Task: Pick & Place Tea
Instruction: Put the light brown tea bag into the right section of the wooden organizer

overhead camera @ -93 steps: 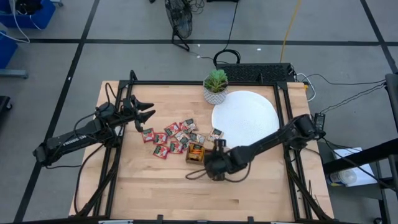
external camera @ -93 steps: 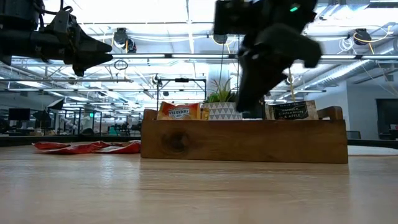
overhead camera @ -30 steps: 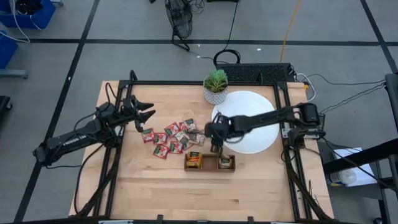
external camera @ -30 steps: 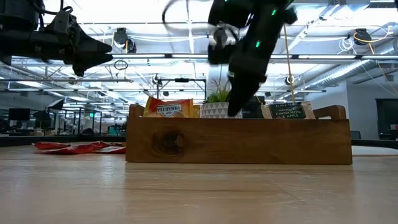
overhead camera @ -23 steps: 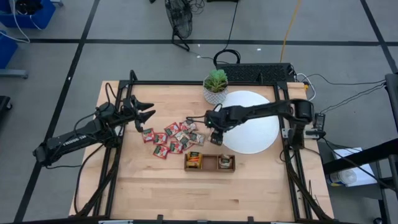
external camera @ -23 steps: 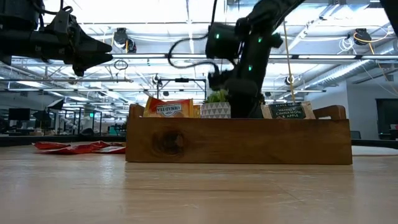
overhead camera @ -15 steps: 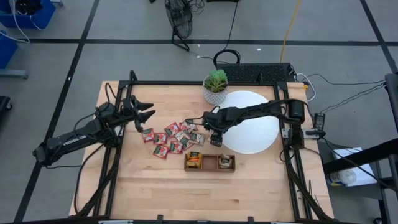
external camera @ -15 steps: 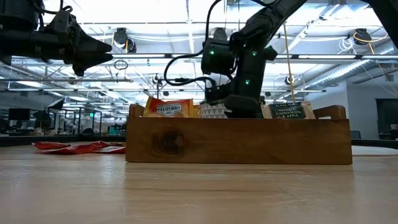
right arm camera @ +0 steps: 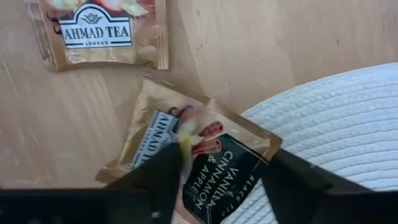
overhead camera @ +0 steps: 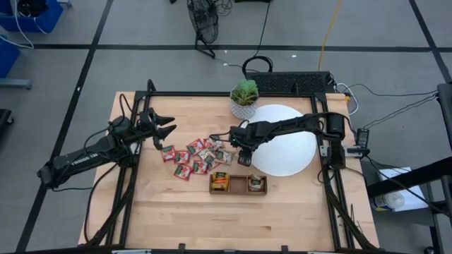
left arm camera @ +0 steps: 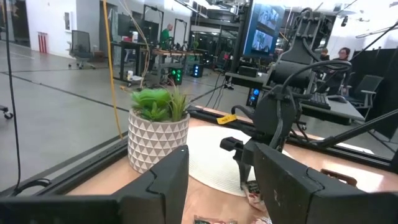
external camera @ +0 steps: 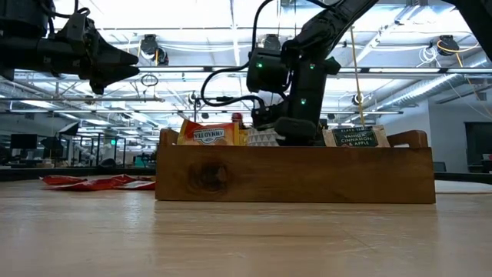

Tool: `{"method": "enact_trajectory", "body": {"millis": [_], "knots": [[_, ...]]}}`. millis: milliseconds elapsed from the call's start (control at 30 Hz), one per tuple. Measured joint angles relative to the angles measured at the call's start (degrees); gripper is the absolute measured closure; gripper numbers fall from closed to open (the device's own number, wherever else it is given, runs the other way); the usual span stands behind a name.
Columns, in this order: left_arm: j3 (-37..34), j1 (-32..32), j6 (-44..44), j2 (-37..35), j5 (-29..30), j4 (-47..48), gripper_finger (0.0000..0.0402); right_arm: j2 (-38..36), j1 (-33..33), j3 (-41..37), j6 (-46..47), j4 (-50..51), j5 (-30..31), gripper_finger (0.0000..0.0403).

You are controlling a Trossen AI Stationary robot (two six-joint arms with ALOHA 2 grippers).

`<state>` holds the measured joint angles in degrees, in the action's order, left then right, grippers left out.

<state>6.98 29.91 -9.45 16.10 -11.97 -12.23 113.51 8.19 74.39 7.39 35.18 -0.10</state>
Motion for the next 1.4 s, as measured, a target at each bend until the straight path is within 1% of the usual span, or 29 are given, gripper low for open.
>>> {"method": "enact_trajectory", "body": {"millis": [200,233,267,433,633,767,1167,1400], "knots": [[0.00,0.00,0.00,0.00,0.00,0.00,0.0220,0.06,0.00,-0.04,-0.80,-0.84,0.07,0.0359],[0.00,0.00,0.00,0.00,0.00,0.00,0.0220,0.07,-0.01,-0.04,-1.12,-0.87,0.07,0.0379],[0.00,0.00,0.00,0.00,0.00,0.00,0.0220,0.07,-0.02,-0.04,-1.35,-0.95,0.06,0.0389],[0.00,0.00,0.00,0.00,0.01,0.00,0.0220,-0.73,-0.20,-0.15,-0.89,-2.43,0.04,0.0387],[0.00,0.00,0.00,0.02,0.02,0.04,0.0220,-3.49,-0.59,-0.44,-0.13,-3.84,0.11,0.0398],[0.00,0.00,0.00,0.00,0.00,-0.02,0.0220,-4.84,-0.59,-0.37,0.85,-4.52,-0.04,0.0389],[0.00,0.00,0.00,0.01,0.00,0.02,0.0220,-5.03,-1.38,-0.28,0.92,-5.03,-0.31,0.0390],[0.00,0.00,0.00,0.01,0.00,0.01,0.0220,-5.05,-1.52,-0.22,1.23,-5.13,-0.33,0.0374]]}}
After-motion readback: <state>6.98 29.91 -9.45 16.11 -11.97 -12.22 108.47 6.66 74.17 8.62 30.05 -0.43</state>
